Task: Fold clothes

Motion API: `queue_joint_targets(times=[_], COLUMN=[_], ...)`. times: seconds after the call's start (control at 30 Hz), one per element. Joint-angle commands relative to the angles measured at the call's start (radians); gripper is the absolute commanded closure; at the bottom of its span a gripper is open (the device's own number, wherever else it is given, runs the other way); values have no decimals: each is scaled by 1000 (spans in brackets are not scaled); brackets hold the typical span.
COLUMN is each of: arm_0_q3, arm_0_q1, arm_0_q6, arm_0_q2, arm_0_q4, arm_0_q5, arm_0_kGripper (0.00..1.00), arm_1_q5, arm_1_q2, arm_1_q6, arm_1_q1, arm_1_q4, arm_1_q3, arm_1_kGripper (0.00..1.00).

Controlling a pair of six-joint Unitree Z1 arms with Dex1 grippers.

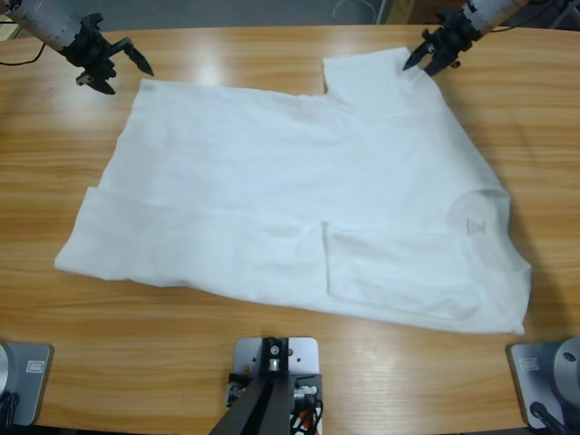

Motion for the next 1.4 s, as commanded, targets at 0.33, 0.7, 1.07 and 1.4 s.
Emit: queue_joint_targets(times=[0.33,0.7,1.07,1.4], arm_0_q3=[14,-7,-299,-461], arm_0_q1=[-16,31,48,-49], arm_0_q6=[1,-6,83,227], arm_0_q2=[66,85,259,349], arm_0_q4=[20,-28,4,254], arm_0_q5=[7,-77,-139,152], arm_0_kGripper=[0,0,9,18], arm_1_q5=[27,10,15,15], arm_1_q2=[156,107,107,117], arm_1_q6=[-96,-119,-127,-127], arm_1_q1=[16,24,24,21], arm_1_q4=[13,37,40,41], arm_1_q3=[-199,-299,-306,-316], arm_1_kGripper=[1000,1000,1000,1000])
